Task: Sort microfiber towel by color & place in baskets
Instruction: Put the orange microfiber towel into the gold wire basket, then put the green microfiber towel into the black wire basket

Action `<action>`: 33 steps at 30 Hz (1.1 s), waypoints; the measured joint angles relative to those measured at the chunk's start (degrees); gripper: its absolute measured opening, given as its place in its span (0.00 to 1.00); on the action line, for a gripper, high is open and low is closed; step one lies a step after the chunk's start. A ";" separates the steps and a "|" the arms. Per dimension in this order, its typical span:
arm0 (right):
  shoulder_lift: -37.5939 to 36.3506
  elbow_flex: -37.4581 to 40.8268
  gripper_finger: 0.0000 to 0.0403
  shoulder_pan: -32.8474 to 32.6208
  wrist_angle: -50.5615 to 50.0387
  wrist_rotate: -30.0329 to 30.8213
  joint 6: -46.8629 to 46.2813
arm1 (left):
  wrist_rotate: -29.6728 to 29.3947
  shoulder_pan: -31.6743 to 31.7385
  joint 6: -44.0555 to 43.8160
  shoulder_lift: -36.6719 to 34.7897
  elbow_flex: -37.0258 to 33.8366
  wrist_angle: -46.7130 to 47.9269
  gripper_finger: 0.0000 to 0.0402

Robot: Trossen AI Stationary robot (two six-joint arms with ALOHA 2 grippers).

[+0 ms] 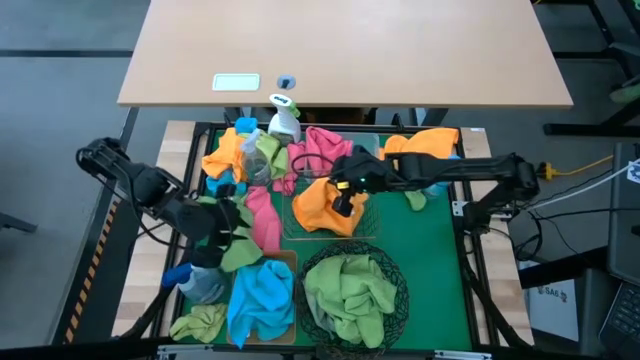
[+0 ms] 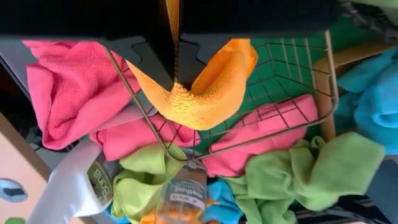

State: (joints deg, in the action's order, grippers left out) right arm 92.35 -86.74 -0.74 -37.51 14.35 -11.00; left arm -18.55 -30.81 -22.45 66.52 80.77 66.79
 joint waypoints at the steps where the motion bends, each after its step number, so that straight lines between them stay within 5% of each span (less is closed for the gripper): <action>1: 0.32 0.00 0.01 0.16 0.04 0.00 -0.01 | 0.00 0.00 -0.94 -0.25 0.00 1.07 0.29; 10: 0.60 0.02 0.04 0.06 -0.03 -2.32 -0.02 | 0.02 0.06 -6.99 -0.35 0.00 9.19 0.29; 22: 0.53 0.02 0.42 0.03 -0.06 -5.48 -0.55 | 1.72 0.33 -10.23 -0.32 0.00 10.80 0.29; 33: 0.53 0.02 0.50 0.03 -2.42 -9.71 -0.67 | 3.49 0.33 -19.57 -0.09 -2.77 11.86 0.29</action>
State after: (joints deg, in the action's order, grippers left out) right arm 92.88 -86.72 -0.71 -39.93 4.64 -11.67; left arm -15.06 -30.48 -42.02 66.42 78.01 78.65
